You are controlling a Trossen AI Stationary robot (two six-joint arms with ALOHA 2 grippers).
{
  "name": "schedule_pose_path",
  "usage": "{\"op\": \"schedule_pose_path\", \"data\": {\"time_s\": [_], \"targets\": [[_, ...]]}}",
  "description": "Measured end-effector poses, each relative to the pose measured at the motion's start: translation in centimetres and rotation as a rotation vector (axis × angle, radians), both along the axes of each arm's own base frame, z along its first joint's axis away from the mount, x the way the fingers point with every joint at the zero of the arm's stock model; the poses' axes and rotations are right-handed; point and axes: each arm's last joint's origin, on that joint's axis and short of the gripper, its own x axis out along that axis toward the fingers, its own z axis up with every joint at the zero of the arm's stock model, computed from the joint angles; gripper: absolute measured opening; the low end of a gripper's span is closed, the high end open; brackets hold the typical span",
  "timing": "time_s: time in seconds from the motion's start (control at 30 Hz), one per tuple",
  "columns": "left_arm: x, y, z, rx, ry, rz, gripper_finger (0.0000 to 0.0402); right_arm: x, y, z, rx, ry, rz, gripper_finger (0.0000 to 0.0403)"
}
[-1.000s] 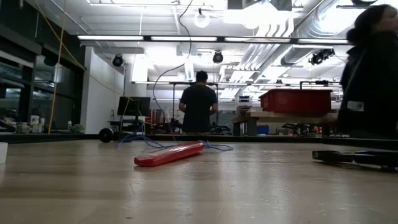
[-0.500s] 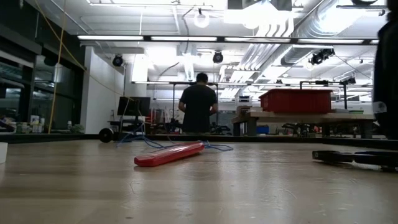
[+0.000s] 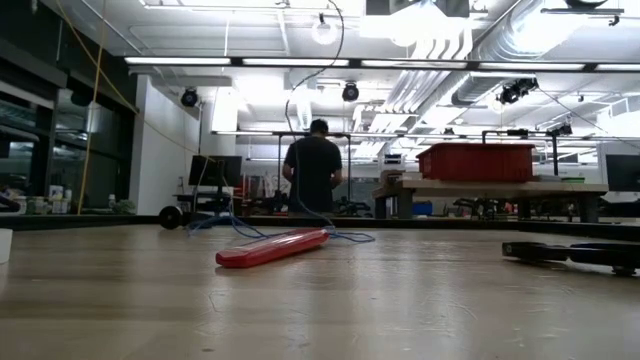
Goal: Coil cords
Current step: Coil the blue wire cable onto the black spool
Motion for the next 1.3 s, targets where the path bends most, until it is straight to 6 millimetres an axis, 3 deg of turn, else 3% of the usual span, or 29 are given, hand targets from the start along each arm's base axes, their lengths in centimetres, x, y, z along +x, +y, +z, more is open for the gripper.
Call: {"op": "schedule_pose_path", "data": {"time_s": [0.37,0.67,0.83,1.1,1.3], "targets": [[7.4,-1.4,-3.0,-0.14,0.009,-0.326,0.0,-0.1,-0.3,0.2,-0.007,-0.024,0.052,0.0],[13.0,-3.2,-1.5,-0.217,-0.257,-0.619,0.0,0.1,-0.2,0.2,-0.012,-0.029,0.107,0.0],[13.6,-3.6,-0.5,-0.236,-0.379,-0.681,0.0,0.1,0.0,0.3,0.01,-0.04,0.172,0.0],[13.4,-3.6,0.3,-0.193,-0.52,-0.624,0.0,0.2,0.1,0.3,0.042,-0.05,0.213,0.0],[13.2,-3.8,0.9,-0.17,-0.612,-0.587,0.0,1.5,-0.2,0.2,0.059,-0.107,0.218,0.0]]}}
